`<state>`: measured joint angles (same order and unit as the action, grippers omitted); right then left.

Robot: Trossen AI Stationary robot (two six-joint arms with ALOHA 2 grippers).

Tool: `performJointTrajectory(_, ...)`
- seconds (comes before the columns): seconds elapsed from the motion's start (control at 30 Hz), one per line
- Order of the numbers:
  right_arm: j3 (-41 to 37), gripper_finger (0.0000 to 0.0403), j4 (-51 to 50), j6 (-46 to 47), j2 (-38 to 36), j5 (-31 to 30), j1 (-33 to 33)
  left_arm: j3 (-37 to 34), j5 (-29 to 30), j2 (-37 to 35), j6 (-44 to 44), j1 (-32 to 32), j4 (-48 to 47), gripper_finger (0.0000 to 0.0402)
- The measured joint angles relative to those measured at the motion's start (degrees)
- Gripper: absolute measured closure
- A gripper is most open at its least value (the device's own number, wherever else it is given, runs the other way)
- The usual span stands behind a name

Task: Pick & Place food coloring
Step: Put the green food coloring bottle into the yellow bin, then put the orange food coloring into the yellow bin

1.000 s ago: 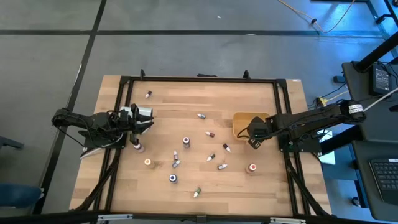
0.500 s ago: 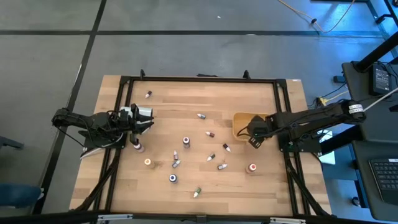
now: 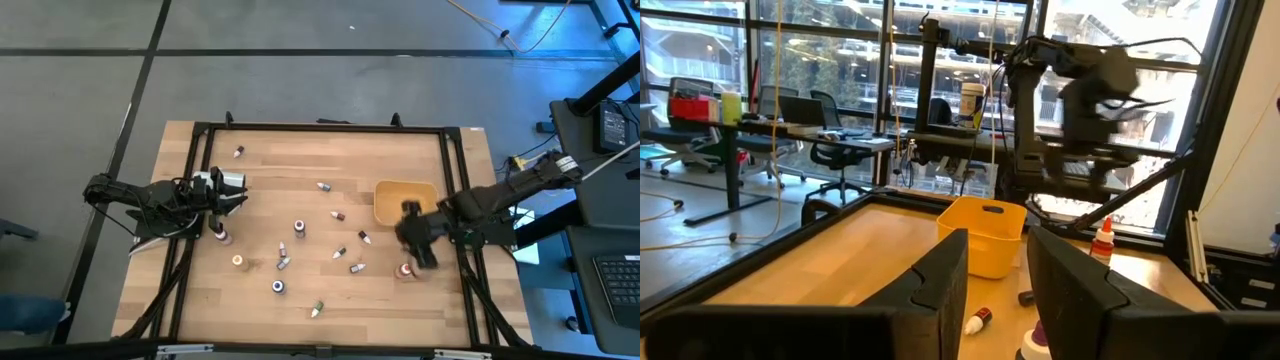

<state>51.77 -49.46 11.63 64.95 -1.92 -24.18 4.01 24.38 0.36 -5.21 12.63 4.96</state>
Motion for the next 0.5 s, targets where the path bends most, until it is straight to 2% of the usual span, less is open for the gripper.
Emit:
performJointTrajectory(0.13,-0.7,0.0183,5.2,-2.7,0.4,4.8,-5.7,0.0,0.0,0.0,0.0,0.0,0.0,0.0299)
performJointTrajectory(0.23,-0.7,0.0183,8.3,-3.0,0.6,5.0,-8.1,0.0,0.0,0.0,0.0,0.0,0.0,0.0297)
performJointTrajectory(0.5,-0.2,0.0182,7.4,-3.0,3.7,4.6,-9.9,0.0,0.0,0.0,0.0,0.0,0.0,0.0297)
